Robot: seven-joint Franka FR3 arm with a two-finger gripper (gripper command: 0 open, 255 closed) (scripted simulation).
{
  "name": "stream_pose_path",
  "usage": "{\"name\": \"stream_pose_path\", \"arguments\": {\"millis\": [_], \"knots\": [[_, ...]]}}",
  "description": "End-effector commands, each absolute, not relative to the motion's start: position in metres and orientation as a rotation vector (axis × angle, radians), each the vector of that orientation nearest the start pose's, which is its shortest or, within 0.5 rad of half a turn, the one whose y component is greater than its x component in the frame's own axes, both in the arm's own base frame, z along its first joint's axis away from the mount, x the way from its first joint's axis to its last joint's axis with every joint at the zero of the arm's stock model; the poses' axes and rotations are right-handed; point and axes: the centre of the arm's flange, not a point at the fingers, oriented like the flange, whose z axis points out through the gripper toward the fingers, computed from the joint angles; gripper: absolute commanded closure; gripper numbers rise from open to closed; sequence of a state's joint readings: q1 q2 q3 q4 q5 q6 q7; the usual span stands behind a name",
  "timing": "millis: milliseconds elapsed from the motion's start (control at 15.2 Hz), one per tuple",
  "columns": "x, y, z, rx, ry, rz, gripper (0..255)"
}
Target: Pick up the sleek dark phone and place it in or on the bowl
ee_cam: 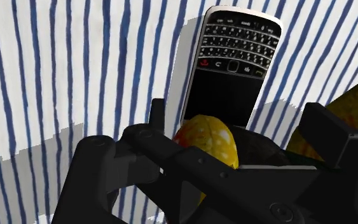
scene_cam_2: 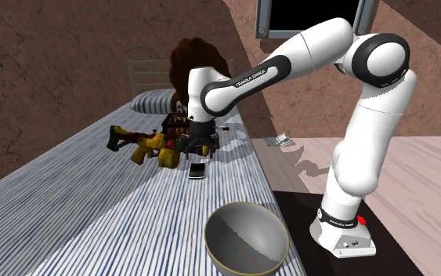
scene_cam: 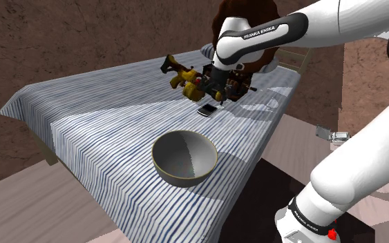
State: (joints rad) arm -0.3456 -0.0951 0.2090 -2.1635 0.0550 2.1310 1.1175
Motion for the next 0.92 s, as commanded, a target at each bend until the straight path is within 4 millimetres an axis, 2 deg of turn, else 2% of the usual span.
{"name": "stream_pose_path", "arguments": {"millis": [0, 264, 330, 396, 528, 594, 660, 726, 792, 858], "knots": [[0.533, -0.073, 0.388, -2.467, 1.842, -0.02, 0], [0.533, -0.073, 0.388, -2.467, 1.842, -0.02, 0], [0.539, -0.065, 0.378, -2.467, 1.841, -0.02, 255], [0.554, -0.068, 0.379, -2.466, 1.842, -0.019, 255], [0.553, -0.081, 0.384, -2.465, 1.845, -0.021, 255], [0.563, -0.08, 0.383, -2.465, 1.845, -0.022, 255], [0.555, -0.075, 0.382, -2.466, 1.845, -0.022, 255], [0.564, -0.076, 0.374, -2.465, 1.846, -0.022, 255], [0.57, -0.068, 0.382, -2.466, 1.847, -0.024, 255], [0.567, -0.062, 0.384, -2.467, 1.849, -0.024, 255]]}}
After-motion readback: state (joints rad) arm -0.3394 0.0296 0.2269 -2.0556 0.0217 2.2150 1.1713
